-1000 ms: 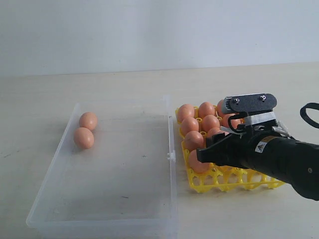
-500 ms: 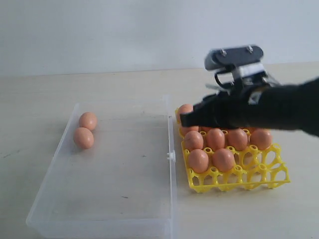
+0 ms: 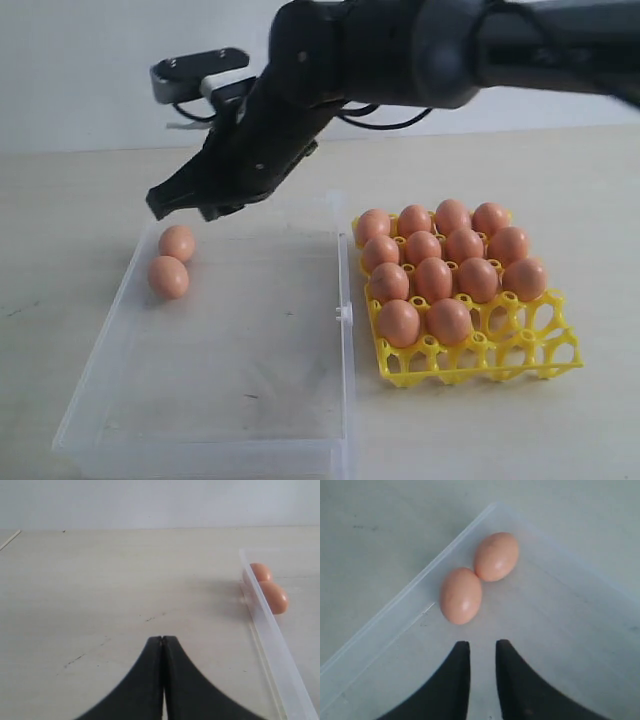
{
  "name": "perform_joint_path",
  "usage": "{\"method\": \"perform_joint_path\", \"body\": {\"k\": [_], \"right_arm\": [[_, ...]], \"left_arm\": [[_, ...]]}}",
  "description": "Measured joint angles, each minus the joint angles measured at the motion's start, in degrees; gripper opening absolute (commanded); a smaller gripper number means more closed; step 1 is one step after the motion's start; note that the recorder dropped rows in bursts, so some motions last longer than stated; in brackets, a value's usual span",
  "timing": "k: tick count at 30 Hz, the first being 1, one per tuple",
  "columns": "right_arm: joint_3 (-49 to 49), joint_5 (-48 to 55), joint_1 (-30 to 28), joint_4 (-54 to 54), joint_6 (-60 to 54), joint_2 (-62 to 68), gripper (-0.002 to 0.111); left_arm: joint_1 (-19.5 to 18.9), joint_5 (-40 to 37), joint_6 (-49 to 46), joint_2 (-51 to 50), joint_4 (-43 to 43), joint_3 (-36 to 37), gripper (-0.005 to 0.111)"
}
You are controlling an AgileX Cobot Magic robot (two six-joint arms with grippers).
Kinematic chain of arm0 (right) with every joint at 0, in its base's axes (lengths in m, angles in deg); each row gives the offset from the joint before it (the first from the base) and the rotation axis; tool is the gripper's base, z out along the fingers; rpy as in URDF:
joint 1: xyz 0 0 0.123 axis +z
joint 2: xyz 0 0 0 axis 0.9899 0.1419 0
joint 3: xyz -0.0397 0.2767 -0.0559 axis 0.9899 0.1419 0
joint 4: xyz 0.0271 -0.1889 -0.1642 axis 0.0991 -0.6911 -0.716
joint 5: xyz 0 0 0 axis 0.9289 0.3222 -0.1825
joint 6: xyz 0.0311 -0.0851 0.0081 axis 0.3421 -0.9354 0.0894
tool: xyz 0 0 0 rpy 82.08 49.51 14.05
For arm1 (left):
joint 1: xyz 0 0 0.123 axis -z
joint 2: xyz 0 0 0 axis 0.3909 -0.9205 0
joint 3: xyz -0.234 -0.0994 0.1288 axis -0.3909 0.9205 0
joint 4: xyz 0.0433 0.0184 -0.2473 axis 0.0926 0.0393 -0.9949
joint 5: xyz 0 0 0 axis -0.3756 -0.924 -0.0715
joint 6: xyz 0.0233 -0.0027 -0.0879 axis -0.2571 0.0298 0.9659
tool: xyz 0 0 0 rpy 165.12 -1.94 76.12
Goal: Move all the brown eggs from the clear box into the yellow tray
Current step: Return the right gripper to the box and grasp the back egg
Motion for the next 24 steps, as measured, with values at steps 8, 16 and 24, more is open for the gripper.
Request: {"method": "perform_joint_path", "body": {"k": [8, 16, 24], "right_arm": [[-18.80, 12.45, 0.18, 4.73, 2.24, 15.42, 0.068], [-26.02, 11.20, 0.18, 6.54, 3.65, 22.67, 0.068], [-26.42, 8.49, 0.18, 9.60, 3.86, 26.54, 0.025]], "left_arm": [[0.00, 0.00, 0.00, 0.00, 0.00, 0.00, 0.000], [0.00, 0.00, 0.00, 0.00, 0.00, 0.00, 0.000], [0.00, 0.00, 0.00, 0.00, 0.00, 0.00, 0.000]]}}
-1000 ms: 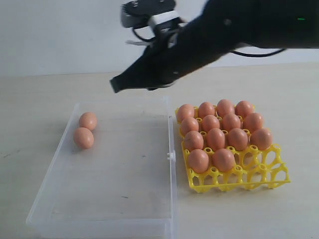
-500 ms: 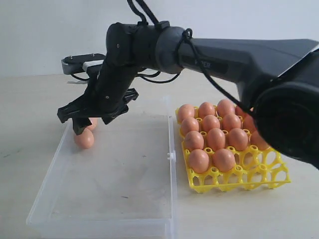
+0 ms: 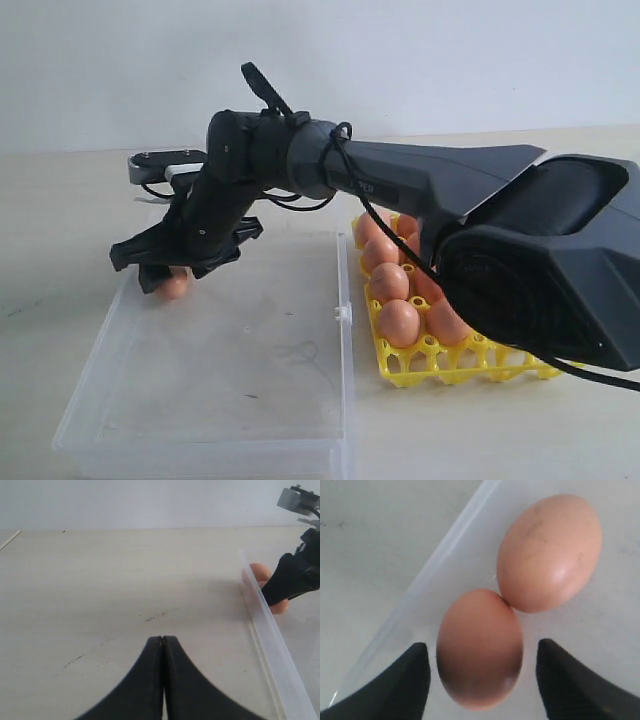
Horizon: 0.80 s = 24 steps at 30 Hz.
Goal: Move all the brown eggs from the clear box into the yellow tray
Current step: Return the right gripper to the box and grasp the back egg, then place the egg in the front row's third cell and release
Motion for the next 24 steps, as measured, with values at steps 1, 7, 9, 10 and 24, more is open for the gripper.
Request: {"method": "perform_joint_path", "body": {"k": [1, 7, 9, 10, 24], "right_arm": [[0.00, -0.29, 0.00, 0.48, 0.00, 0.09, 0.012], [1.29, -0.92, 0.00, 0.61, -3.29, -1.56, 0.000], [4.81, -3.86, 0.00, 0.10, -3.92, -4.72, 0.000], [8.85, -7.53, 0.00, -0.69, -4.07, -7.99, 0.000], [81.68, -64.92, -10.95, -14.33, 0.23, -57.11, 0.000]], "left_arm": [[0.00, 0.00, 0.00, 0.00, 0.00, 0.00, 0.000], [0.00, 0.00, 0.00, 0.00, 0.00, 0.00, 0.000], [0.00, 0.00, 0.00, 0.00, 0.00, 0.00, 0.000], [0.00, 0.00, 0.00, 0.00, 0.00, 0.00, 0.000], [0.00, 0.00, 0.00, 0.00, 0.00, 0.00, 0.000]]}}
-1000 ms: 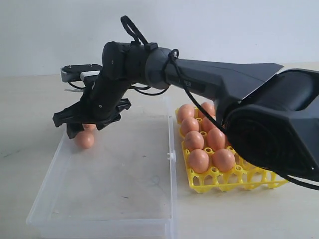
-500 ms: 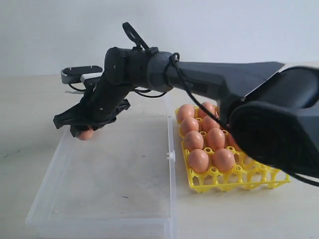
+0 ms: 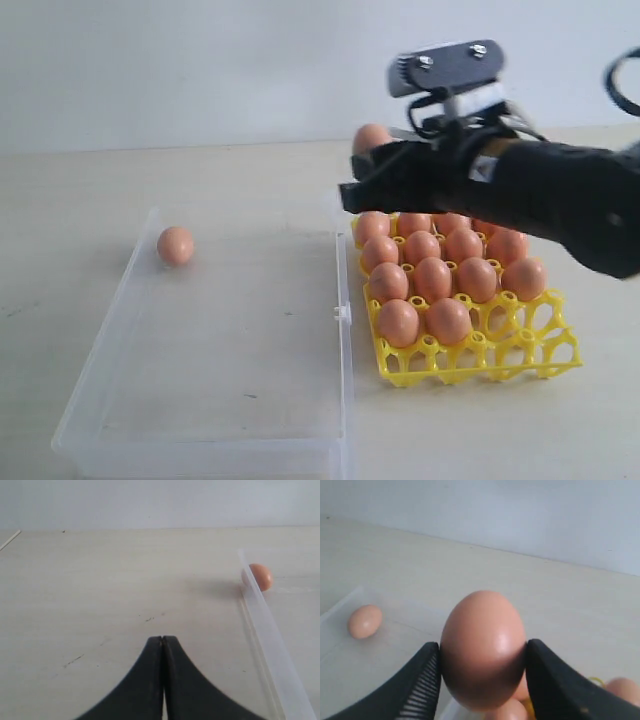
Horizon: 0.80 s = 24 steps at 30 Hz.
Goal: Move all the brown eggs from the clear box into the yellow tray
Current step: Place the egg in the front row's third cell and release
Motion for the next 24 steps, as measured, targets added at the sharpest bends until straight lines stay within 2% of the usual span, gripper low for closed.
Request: {"method": "perform_joint_path", "body": {"k": [6, 11, 24], "right_arm": [[16.76, -10.14, -4.36, -0.15, 0.40, -8.78, 0.000], [24.51, -15.83, -5.57, 2.52, 0.89, -9.58, 0.000], [26.98, -21.58, -5.79, 6.03, 2.79, 0.21, 0.000]], "left_arm": [[0.00, 0.00, 0.00, 0.00, 0.00, 0.00, 0.000], [0.00, 0.00, 0.00, 0.00, 0.00, 0.00, 0.000], [0.00, 0.00, 0.00, 0.00, 0.00, 0.00, 0.000]]}}
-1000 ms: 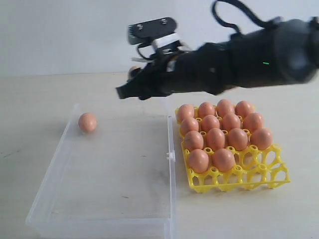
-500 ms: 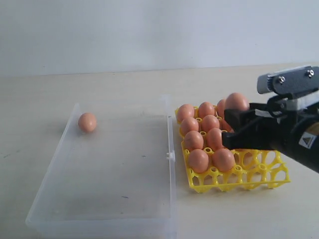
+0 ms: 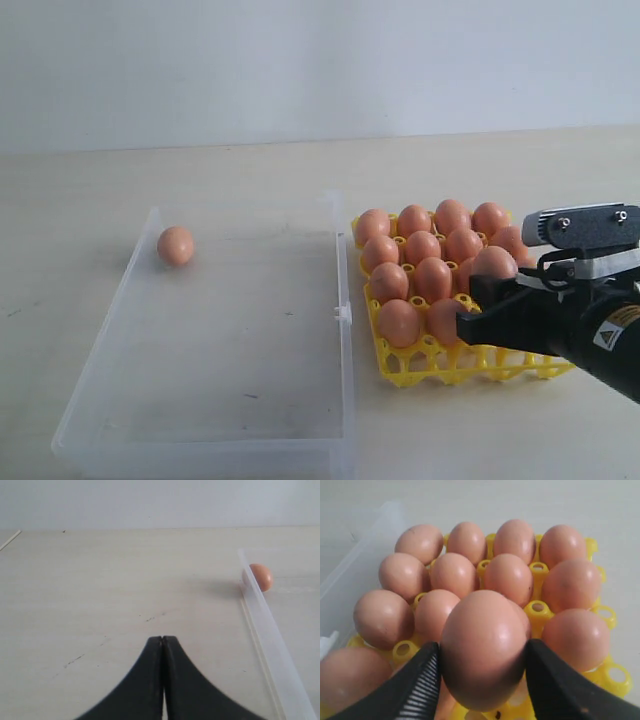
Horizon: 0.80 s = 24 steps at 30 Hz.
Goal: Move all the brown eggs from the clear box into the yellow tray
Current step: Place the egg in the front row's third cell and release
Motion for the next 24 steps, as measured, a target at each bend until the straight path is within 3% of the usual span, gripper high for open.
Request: {"method": "perform_joint_path", "body": {"k": [3, 6, 13, 16, 18, 20, 24], "right_arm": [[0.00, -0.27, 0.00, 0.00, 0.00, 2.03, 0.000], [0.00, -1.32, 0.00, 0.00, 0.00, 3.32, 0.009], [0.00, -3.16, 0.00, 0.00, 0.00, 4.96, 0.059], [0.00, -3.38, 0.00, 0.00, 0.00, 4.96, 0.068], [0.00, -3.78, 0.00, 0.13, 0.00, 4.96, 0.067], [0.00, -3.46, 0.00, 0.13, -0.61, 4.17, 0.058], [-3.61, 5.61, 0.00, -1.21, -1.74, -2.10, 0.012]], "left_arm": [[0.00, 0.00, 0.00, 0.00, 0.00, 0.00, 0.000], [0.00, 0.00, 0.00, 0.00, 0.00, 0.00, 0.000], [0.00, 0.00, 0.00, 0.00, 0.00, 0.00, 0.000], [0.00, 0.00, 0.00, 0.00, 0.00, 0.00, 0.000], [0.00, 0.00, 0.00, 0.00, 0.00, 0.00, 0.000], [0.00, 0.00, 0.00, 0.00, 0.00, 0.00, 0.000], [0.00, 0.00, 0.00, 0.00, 0.00, 0.00, 0.000]]}}
